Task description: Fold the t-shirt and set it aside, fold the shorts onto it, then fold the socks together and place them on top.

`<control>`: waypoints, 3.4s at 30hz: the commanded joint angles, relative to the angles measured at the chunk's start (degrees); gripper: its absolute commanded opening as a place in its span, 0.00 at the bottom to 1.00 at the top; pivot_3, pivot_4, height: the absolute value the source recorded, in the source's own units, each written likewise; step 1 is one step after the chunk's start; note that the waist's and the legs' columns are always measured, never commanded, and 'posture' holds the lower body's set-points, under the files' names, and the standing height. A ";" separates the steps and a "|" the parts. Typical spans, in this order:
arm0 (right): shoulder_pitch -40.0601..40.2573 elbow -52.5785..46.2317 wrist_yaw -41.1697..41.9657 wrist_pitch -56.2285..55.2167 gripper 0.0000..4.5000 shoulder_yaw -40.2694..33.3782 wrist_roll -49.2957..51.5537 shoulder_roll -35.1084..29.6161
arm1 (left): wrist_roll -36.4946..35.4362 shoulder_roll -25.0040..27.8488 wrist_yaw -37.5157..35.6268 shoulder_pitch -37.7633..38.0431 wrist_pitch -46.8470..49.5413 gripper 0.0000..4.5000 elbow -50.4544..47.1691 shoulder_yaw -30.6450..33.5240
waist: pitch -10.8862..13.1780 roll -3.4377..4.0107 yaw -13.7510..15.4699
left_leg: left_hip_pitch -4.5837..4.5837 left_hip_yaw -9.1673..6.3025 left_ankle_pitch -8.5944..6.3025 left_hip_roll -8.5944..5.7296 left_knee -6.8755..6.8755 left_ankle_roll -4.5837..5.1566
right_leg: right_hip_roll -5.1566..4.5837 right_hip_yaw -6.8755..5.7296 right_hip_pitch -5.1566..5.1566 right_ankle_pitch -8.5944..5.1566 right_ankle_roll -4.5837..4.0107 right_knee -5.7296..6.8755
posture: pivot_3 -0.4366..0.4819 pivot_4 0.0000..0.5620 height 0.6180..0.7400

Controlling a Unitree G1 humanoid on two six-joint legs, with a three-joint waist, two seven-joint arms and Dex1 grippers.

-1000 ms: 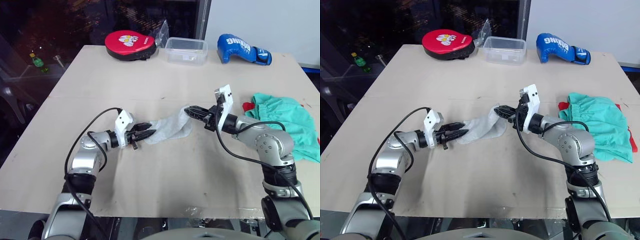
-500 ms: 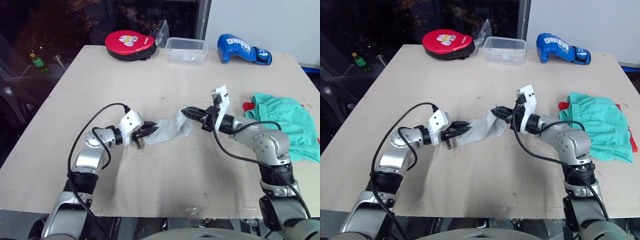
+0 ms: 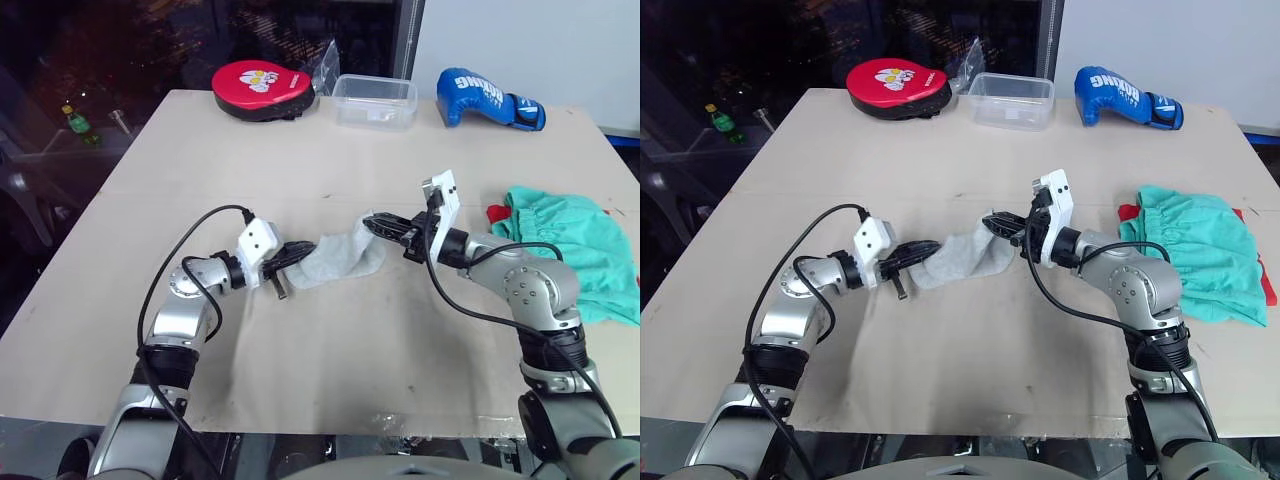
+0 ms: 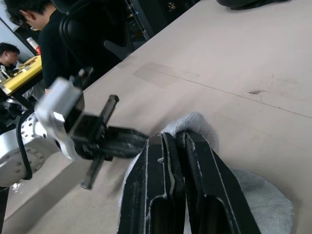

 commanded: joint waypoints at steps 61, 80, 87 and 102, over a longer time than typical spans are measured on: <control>3.91 15.91 3.82 -7.43 0.87 4.80 -12.77 5.08 | 6.47 -0.04 5.68 -7.41 7.06 0.79 -1.19 -5.50 | 0.09 0.06 -0.01 | 0.04 0.06 0.07 -0.01 -0.06 -0.13 | 0.10 0.03 0.02 0.00 0.01 -0.03 | 0.48 0.27 1.00; 5.57 11.49 6.34 -2.94 0.20 6.02 -10.91 4.87 | 13.67 -2.12 8.57 -5.32 -2.07 0.79 8.14 -9.24 | 0.06 0.04 -0.10 | 0.11 0.06 0.03 0.04 -0.07 -0.07 | 0.08 0.06 0.02 0.00 0.00 0.00 | 0.48 0.27 1.00; 6.69 7.54 3.67 0.77 0.01 -3.47 -4.52 4.47 | 12.51 -4.59 8.09 -6.67 0.30 0.79 2.37 -10.57 | 0.07 0.06 0.44 | 0.02 0.00 0.01 -0.03 -0.04 -0.02 | 0.00 -0.01 0.03 0.00 0.00 -0.01 | 0.48 0.27 1.00; 5.66 -6.76 -4.79 11.37 0.01 -5.27 3.32 4.01 | 16.04 -7.57 10.06 -10.43 -0.11 0.79 4.80 -13.11 | 0.12 0.10 0.10 | 0.04 -0.03 -0.07 0.01 -0.08 0.11 | 0.13 0.02 0.02 0.00 0.00 -0.01 | 0.48 0.27 1.00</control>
